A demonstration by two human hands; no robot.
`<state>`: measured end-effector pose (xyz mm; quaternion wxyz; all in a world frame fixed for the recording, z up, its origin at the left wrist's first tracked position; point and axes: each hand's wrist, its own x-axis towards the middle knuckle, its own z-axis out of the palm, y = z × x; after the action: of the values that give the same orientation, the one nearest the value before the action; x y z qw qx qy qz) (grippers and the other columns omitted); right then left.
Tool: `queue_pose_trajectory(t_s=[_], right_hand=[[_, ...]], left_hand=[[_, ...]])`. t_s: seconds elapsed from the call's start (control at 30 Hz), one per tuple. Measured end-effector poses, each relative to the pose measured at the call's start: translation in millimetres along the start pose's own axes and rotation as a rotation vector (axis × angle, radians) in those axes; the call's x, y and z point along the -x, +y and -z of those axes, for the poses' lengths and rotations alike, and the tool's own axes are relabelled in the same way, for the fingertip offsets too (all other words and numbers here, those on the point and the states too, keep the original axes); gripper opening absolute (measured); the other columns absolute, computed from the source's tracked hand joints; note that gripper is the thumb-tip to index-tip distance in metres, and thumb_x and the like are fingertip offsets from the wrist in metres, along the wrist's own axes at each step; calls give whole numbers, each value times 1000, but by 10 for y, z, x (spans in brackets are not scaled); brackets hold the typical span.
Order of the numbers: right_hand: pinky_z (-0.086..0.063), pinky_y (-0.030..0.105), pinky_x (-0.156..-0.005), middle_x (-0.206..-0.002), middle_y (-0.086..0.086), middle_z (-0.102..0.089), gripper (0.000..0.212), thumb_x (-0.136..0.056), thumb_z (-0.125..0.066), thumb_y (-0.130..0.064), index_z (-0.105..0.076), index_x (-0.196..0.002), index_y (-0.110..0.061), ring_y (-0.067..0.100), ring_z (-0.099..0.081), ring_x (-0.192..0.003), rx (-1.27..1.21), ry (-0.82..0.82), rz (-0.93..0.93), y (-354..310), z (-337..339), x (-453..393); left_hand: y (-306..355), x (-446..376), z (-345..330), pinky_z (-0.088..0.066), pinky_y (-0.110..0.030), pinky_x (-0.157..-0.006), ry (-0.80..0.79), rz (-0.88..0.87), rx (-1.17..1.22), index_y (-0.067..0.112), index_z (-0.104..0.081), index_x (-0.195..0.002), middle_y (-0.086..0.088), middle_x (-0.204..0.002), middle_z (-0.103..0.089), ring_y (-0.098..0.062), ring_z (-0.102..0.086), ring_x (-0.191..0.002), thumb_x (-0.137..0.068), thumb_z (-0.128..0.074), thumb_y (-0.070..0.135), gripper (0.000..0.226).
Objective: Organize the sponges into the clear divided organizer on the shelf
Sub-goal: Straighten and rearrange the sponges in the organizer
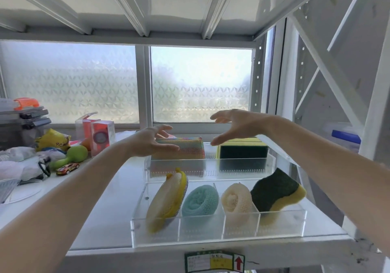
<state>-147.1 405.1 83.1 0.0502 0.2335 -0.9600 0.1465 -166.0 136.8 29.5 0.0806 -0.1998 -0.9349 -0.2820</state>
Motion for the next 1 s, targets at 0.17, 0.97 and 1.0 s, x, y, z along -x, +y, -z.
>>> queue_pose_trajectory(t_s=[0.17,0.97,1.0], right_hand=[[-35,37,-109,-143,3,-47,82,-77,-70,-49,-35,-144,-15,20,-46,-128,104,-50,7,-252,-318,-224],[-32,40,-113,-143,-4,-48,72,-74,-74,-44,-43,-138,-28,18,-43,-132,53,-215,-147,194,105,64],[-32,40,-112,-143,-4,-48,70,-74,-75,-41,-44,-137,-29,19,-43,-132,61,-235,-175,235,89,78]], left_hand=[[-60,148,54,-38,-13,-74,-3,10,-14,27,-44,-133,9,-111,-55,-5,-50,-97,-41,-62,80,107],[-170,153,36,-39,-12,-74,65,-21,-22,25,-51,-127,5,-115,-57,-10,-54,-104,-31,-50,93,117],[-170,154,29,-39,-12,-74,64,-31,-21,24,-52,-126,4,-116,-57,-10,-54,-104,-29,-49,94,119]])
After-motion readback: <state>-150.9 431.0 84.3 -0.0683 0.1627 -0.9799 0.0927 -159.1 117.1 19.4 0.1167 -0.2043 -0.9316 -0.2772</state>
